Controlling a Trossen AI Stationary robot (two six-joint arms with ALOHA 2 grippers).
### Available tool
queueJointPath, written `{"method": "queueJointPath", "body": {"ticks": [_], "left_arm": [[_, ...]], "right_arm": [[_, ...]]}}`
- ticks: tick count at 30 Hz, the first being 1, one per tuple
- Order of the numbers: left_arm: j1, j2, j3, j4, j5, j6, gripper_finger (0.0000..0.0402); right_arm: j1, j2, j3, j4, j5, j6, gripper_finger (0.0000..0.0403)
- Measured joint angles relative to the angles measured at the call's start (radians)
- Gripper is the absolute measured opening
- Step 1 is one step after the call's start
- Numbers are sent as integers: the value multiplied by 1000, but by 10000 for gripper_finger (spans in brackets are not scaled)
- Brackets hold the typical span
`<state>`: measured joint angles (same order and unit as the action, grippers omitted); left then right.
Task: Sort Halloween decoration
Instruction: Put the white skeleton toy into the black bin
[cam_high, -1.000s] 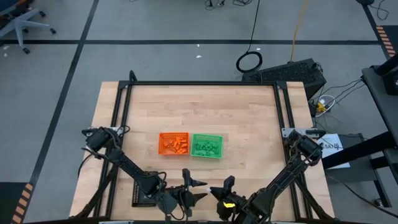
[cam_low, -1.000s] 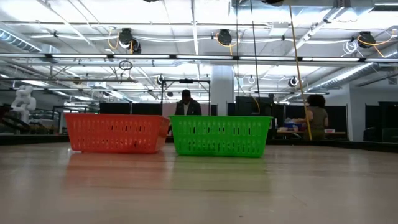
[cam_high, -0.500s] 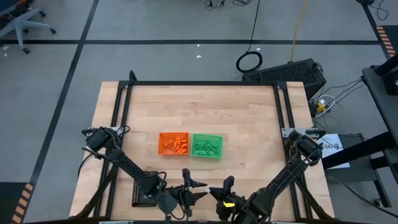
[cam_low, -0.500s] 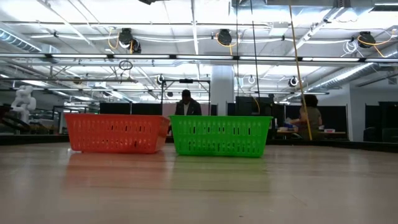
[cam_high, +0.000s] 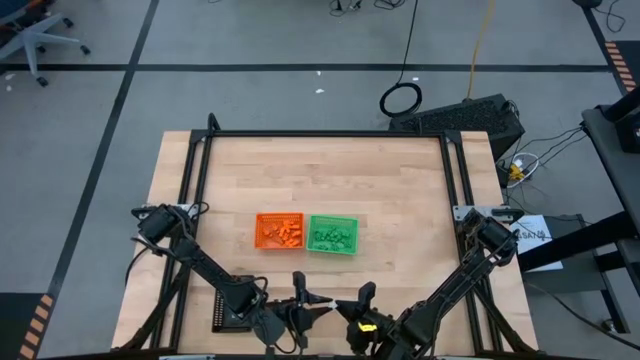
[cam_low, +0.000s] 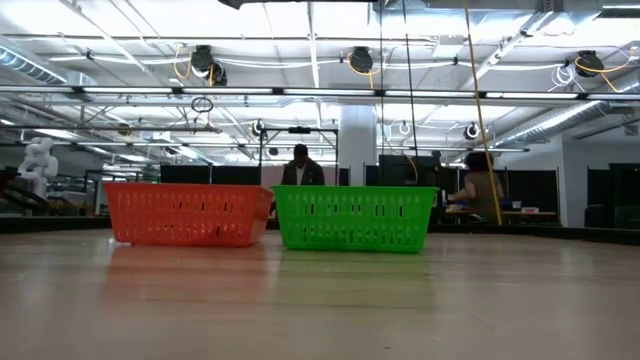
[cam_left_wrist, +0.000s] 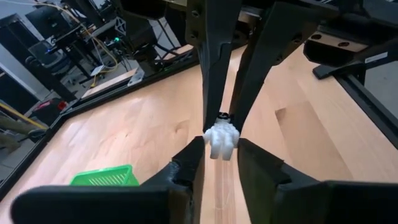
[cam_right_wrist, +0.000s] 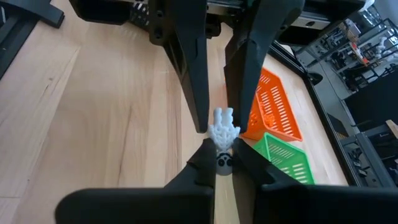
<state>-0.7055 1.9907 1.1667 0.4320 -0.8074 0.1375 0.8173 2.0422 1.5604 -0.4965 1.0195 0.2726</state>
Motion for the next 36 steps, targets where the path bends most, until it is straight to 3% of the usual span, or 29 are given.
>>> {"method": "queueJointPath", "body": {"ticks": [11,18,24,30,33,36], "left_arm": [[0,0,0,-1,3,0,9],[-7,1,0,-1,15,-1,6],[-40,-28,0,-47,-10,-2,6],[-93,-99,0,-275,-10,-146,6],[-118,-152,0,-481,2,-315,6],[-147,-214,0,-682,84,-503,6]], "right_arm": [[0,0,0,4,-1,3,26],[1,0,0,7,-32,24,47],[2,-1,0,-44,-94,101,105],[2,-1,0,-158,-213,256,148],[2,-1,-1,-187,-291,299,152],[11,-1,-1,-188,-320,304,148]]}}
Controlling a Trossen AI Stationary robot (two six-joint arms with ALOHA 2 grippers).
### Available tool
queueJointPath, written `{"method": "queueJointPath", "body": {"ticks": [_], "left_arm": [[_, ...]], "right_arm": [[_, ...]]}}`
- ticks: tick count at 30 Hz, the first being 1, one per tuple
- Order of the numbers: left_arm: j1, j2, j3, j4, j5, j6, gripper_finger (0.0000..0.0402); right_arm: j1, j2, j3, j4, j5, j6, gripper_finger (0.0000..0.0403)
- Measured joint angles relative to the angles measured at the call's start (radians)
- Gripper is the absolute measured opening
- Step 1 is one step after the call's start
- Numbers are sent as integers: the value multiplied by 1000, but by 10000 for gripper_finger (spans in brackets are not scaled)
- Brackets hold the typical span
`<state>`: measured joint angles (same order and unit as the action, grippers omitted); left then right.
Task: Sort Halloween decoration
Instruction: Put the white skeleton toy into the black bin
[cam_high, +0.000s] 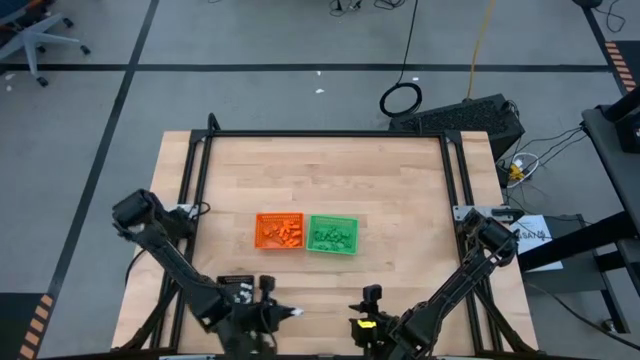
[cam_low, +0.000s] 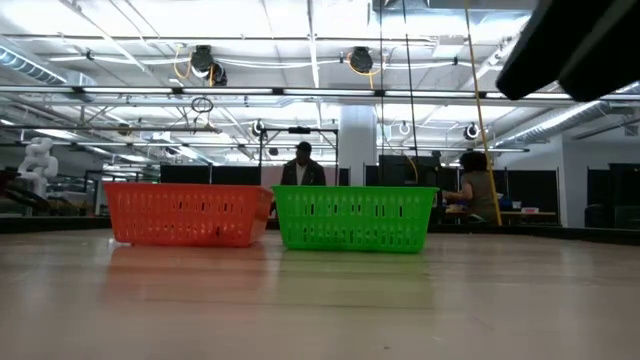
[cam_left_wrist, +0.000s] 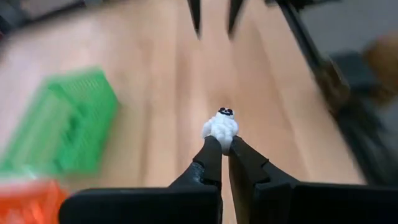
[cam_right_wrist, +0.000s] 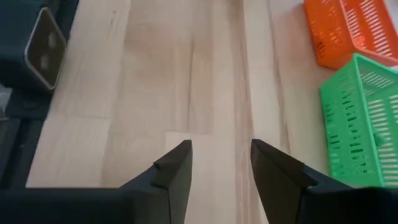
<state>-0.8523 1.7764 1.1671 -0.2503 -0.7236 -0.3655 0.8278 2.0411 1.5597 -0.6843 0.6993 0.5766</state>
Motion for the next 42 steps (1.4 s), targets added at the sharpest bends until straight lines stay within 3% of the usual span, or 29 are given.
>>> {"method": "queueJointPath", "body": {"ticks": [7,18,26,38,42], "left_arm": [[-75,-139,0,-346,182,-358,6],[-181,-243,0,-630,367,-701,6],[-191,-208,-12,-666,431,-736,6],[-190,-106,-13,-665,431,-746,6],[-190,-96,-13,-665,430,-781,26]], "right_arm": [[20,0,0,2,6,-18,135],[18,0,0,4,9,-39,132],[18,1,0,16,14,-71,132],[18,1,0,16,14,-73,132],[17,1,0,16,14,-69,132]]}}
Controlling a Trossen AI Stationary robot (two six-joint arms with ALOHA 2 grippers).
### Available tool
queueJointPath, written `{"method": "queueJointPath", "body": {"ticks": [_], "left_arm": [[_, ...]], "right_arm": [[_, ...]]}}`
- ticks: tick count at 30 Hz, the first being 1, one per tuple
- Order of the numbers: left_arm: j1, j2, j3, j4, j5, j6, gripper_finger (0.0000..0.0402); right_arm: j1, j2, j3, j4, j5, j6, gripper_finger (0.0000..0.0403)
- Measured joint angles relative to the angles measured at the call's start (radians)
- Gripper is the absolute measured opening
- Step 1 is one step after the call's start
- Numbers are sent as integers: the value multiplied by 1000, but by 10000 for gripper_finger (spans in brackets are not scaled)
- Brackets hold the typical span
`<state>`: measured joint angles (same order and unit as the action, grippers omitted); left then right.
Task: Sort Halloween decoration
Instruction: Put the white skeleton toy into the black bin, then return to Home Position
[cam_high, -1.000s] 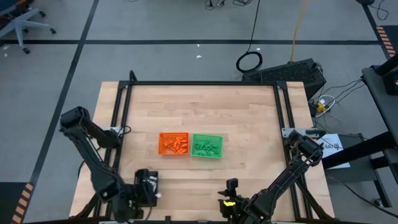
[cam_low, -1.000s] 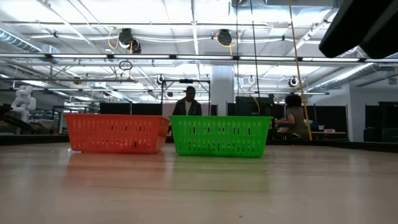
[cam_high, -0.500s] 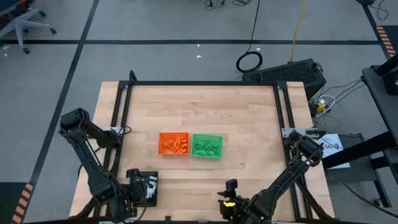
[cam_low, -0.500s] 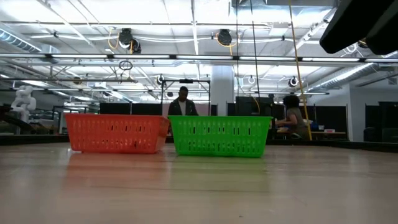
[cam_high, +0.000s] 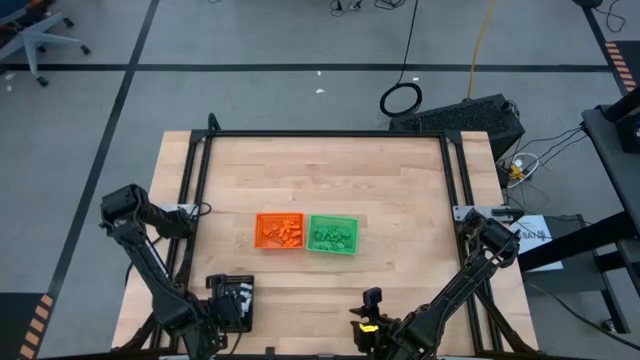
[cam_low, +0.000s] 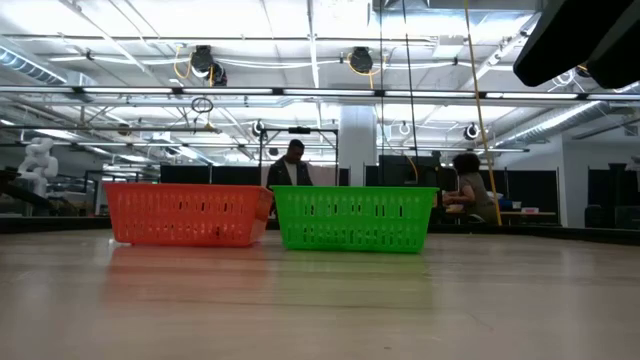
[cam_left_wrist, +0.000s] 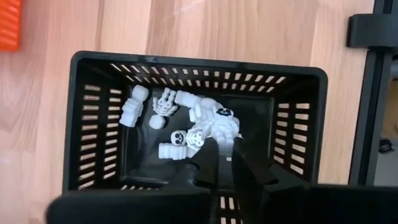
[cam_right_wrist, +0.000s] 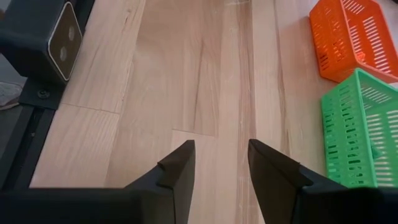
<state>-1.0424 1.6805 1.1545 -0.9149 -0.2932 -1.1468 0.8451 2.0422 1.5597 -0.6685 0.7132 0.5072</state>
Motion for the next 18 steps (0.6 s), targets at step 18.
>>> {"method": "queueJointPath", "body": {"ticks": [18], "left_arm": [[0,6,9,8,-28,82,100]], "right_arm": [[1,-55,0,2,-87,-77,7]]}}
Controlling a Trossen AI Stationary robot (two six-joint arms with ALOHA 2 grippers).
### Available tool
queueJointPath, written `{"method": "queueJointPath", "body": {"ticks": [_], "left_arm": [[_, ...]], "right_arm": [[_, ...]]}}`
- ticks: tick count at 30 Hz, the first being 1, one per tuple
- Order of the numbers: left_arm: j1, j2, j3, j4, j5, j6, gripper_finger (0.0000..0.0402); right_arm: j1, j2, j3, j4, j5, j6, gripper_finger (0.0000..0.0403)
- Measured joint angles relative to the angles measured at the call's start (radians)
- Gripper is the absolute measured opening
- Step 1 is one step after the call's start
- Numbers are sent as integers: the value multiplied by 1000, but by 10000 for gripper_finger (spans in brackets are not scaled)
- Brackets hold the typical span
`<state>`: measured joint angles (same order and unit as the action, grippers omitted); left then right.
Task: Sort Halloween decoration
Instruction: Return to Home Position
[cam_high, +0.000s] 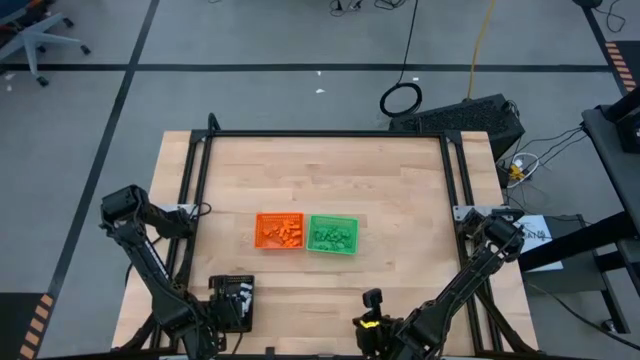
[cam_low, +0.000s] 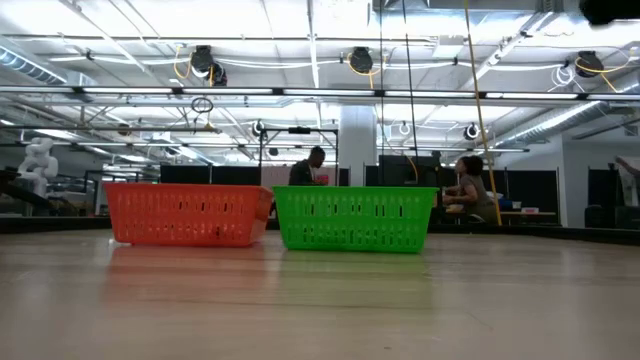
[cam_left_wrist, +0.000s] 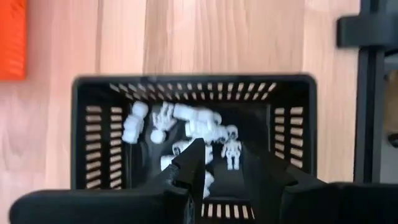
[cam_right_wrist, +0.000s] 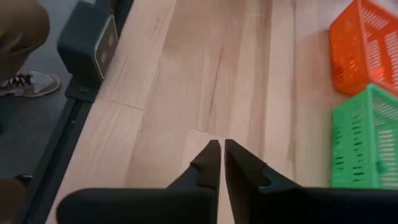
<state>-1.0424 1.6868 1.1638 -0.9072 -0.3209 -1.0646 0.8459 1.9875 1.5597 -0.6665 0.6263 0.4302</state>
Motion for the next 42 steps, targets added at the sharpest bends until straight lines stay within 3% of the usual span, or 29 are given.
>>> {"method": "queueJointPath", "body": {"ticks": [7,10,15,19,22,26,30,37,42], "left_arm": [[0,-28,37,1,-101,113,100],[0,-64,38,2,-241,185,100],[7,-103,10,89,-581,380,100],[67,-127,-50,229,-626,548,86],[136,-143,-115,445,-590,701,61],[228,-148,-202,769,-352,945,13],[290,-163,-274,949,-225,1098,8],[400,-347,-478,1076,-142,1131,10],[475,-522,-682,1293,-23,1156,10]], "right_arm": [[0,-105,0,-95,0,-63,1],[0,-168,0,-135,7,-89,2],[7,-278,-81,-106,101,-159,1],[-5,-387,-238,41,160,-162,1],[-25,-468,-372,212,148,-216,0],[-65,-578,-553,416,54,-290,0],[-106,-679,-745,617,-9,-334,0],[-168,-832,-1030,886,-134,-379,0],[-193,-943,-1177,969,-136,-399,0]]}}
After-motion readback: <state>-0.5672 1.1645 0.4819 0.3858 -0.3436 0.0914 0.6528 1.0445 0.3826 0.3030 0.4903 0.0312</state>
